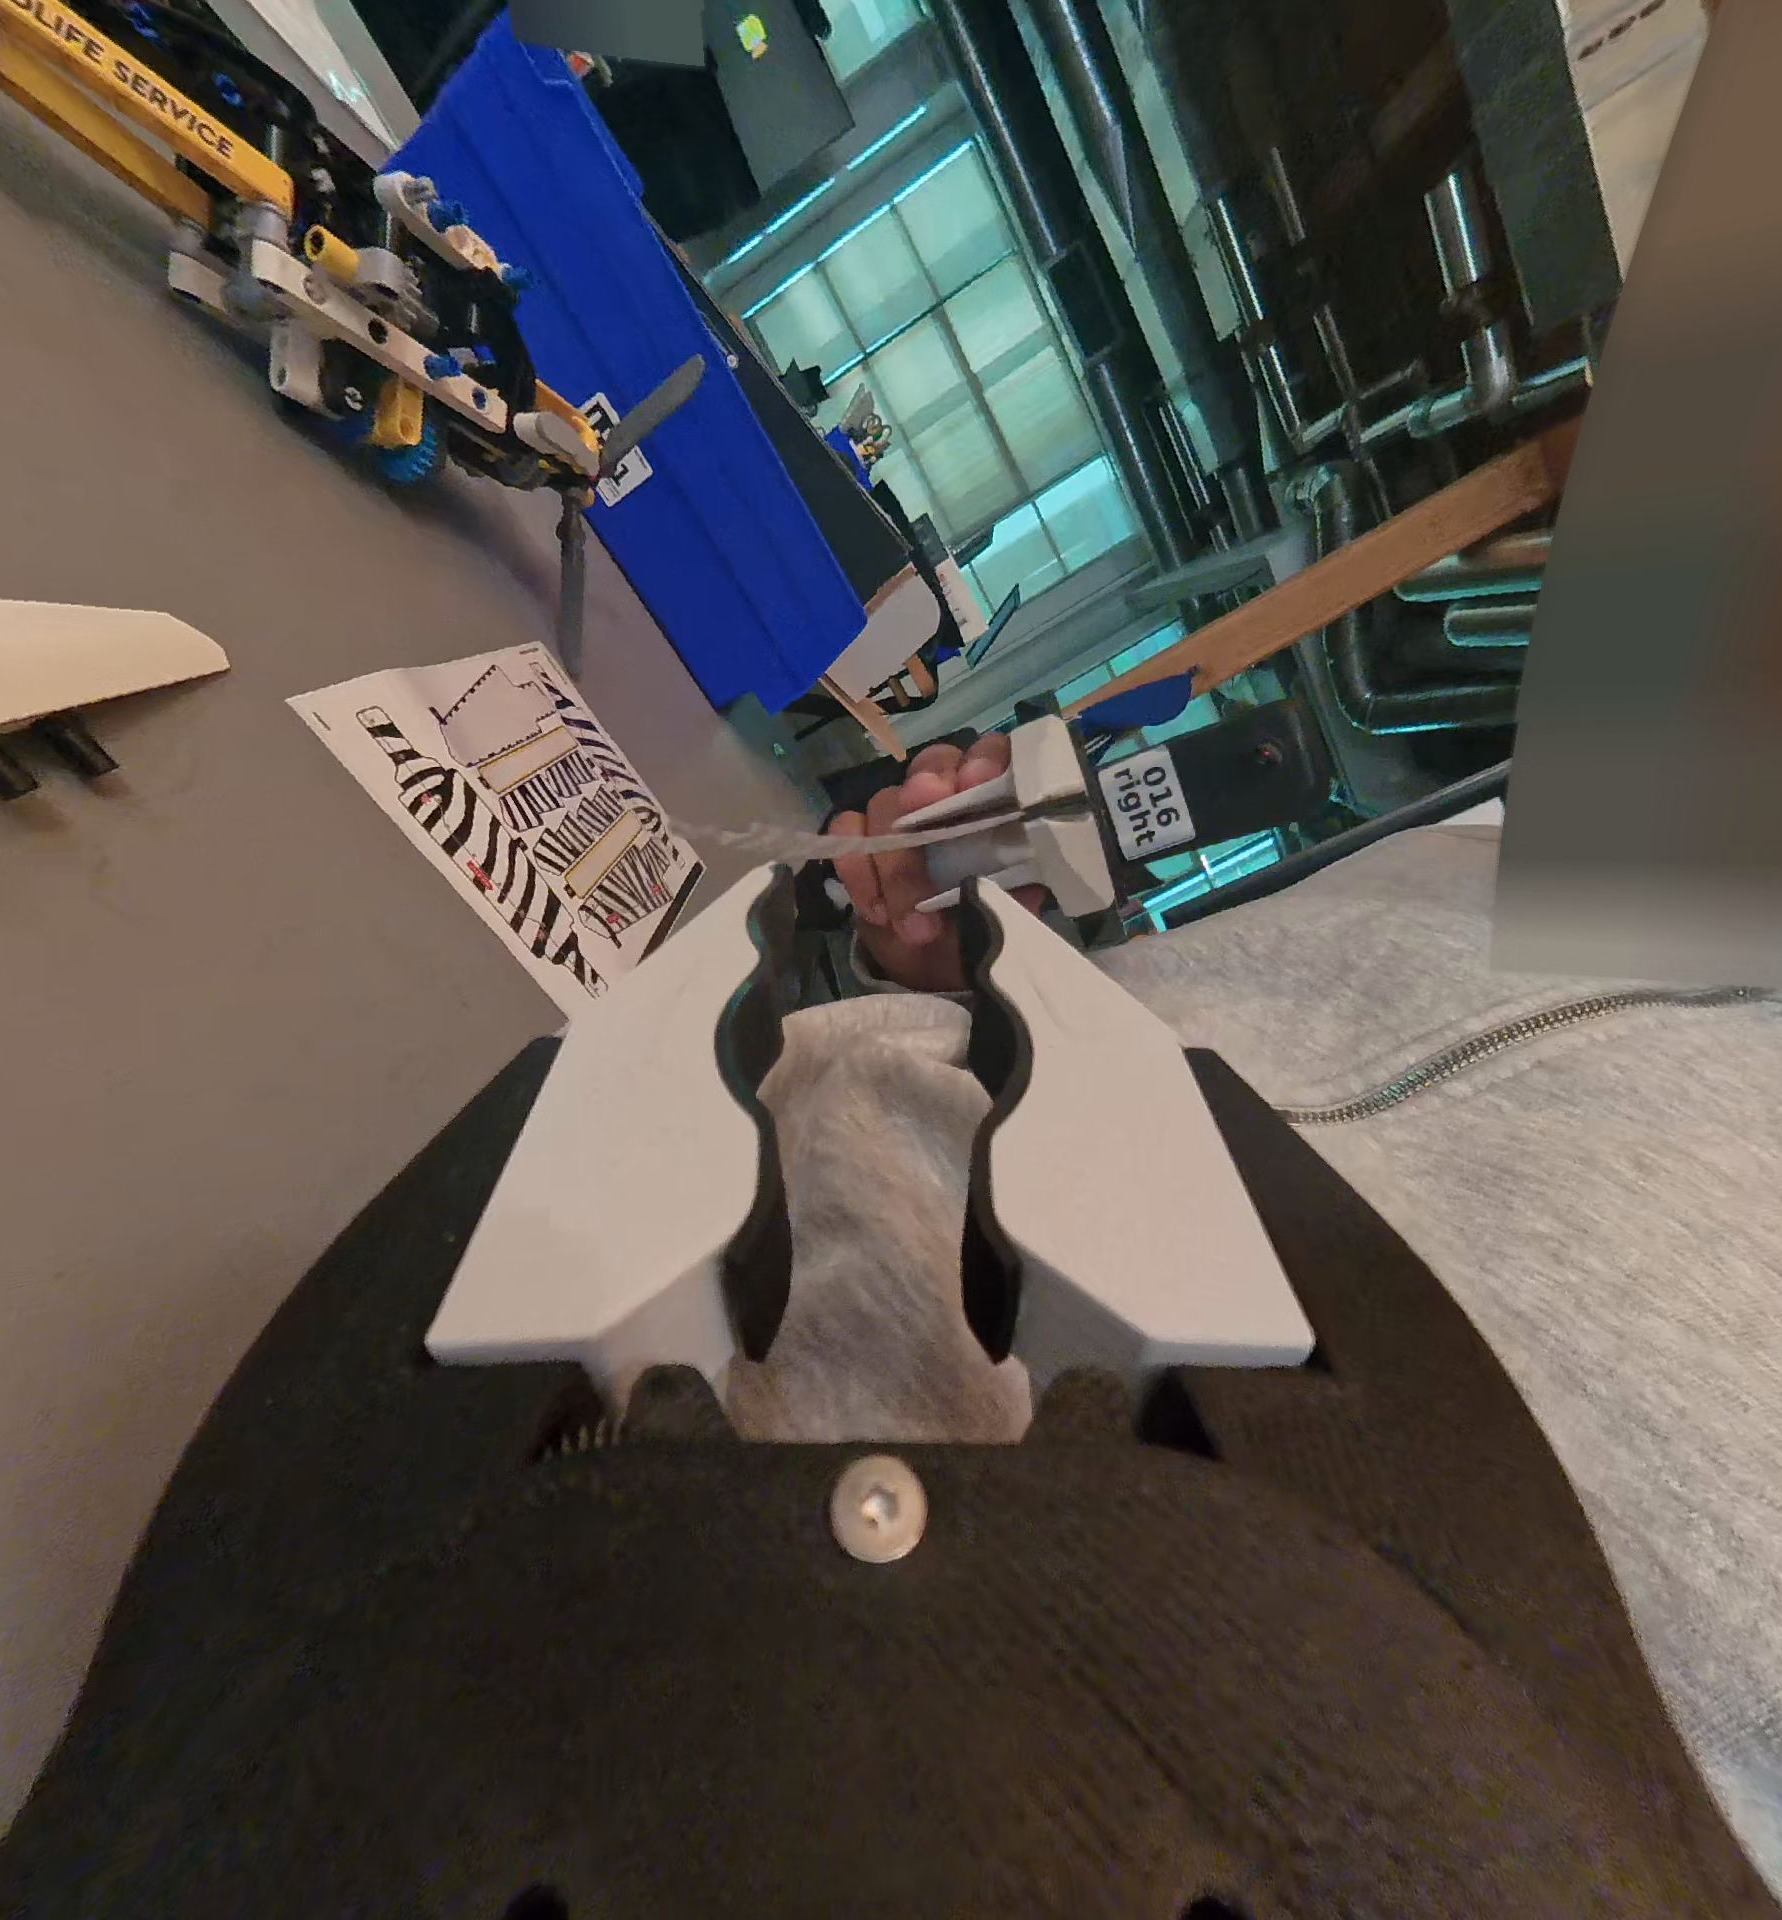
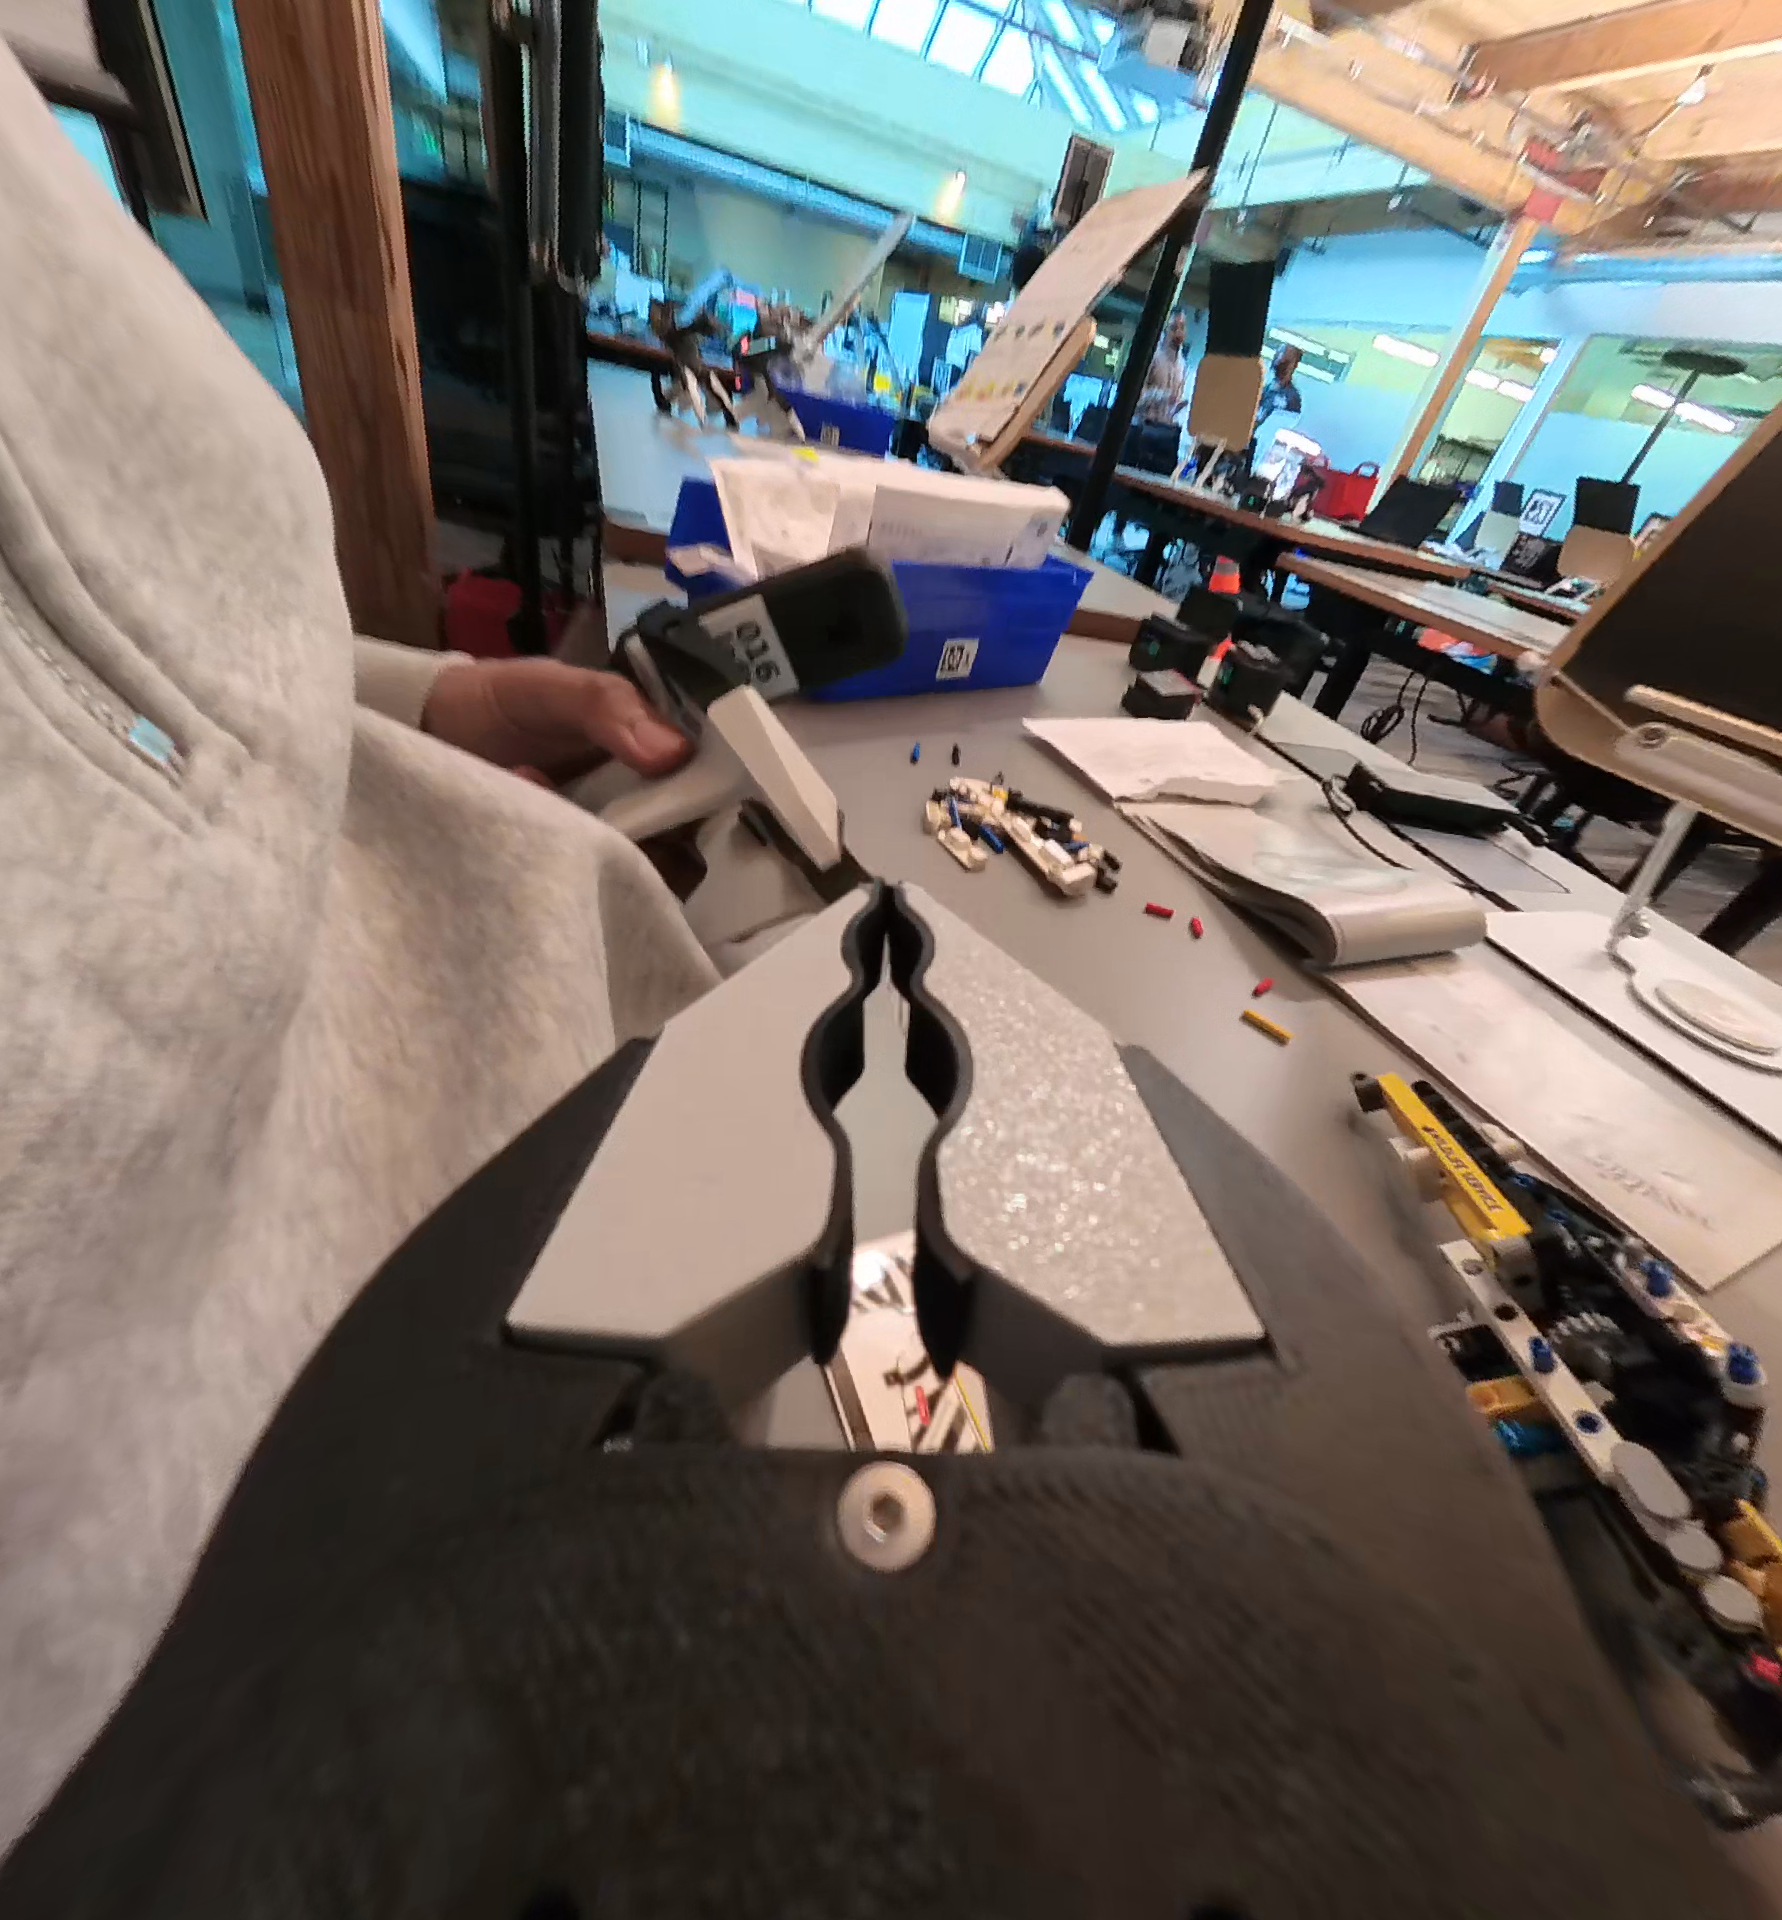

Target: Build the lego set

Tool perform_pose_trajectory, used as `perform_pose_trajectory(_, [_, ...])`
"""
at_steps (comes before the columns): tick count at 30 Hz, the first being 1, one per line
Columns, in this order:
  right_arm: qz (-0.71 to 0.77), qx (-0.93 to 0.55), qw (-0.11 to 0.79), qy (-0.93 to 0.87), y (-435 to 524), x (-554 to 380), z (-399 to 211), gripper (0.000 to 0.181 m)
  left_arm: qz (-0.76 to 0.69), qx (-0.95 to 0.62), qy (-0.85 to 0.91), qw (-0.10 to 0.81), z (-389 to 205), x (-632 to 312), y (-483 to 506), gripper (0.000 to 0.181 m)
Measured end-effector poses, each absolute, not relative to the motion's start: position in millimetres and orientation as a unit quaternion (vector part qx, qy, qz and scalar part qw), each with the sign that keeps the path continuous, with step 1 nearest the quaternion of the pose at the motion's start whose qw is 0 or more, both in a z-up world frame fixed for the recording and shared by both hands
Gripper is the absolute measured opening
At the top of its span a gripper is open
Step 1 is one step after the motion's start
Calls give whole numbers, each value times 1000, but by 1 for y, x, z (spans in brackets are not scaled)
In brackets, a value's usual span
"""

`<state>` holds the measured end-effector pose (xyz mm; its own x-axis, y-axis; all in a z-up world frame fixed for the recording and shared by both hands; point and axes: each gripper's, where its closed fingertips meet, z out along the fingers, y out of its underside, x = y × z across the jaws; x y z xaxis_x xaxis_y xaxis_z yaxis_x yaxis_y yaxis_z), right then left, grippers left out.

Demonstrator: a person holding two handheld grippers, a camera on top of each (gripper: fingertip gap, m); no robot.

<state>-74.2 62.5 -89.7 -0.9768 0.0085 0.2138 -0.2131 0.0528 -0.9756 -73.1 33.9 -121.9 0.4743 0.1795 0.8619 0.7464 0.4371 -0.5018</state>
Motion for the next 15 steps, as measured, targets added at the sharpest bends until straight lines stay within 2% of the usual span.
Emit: perform_pose_trajectory(15, [644, 62, 119, -753, 57, -87, -107, 0, -198, -503, -471, 697, -124, -72, 38, 29])
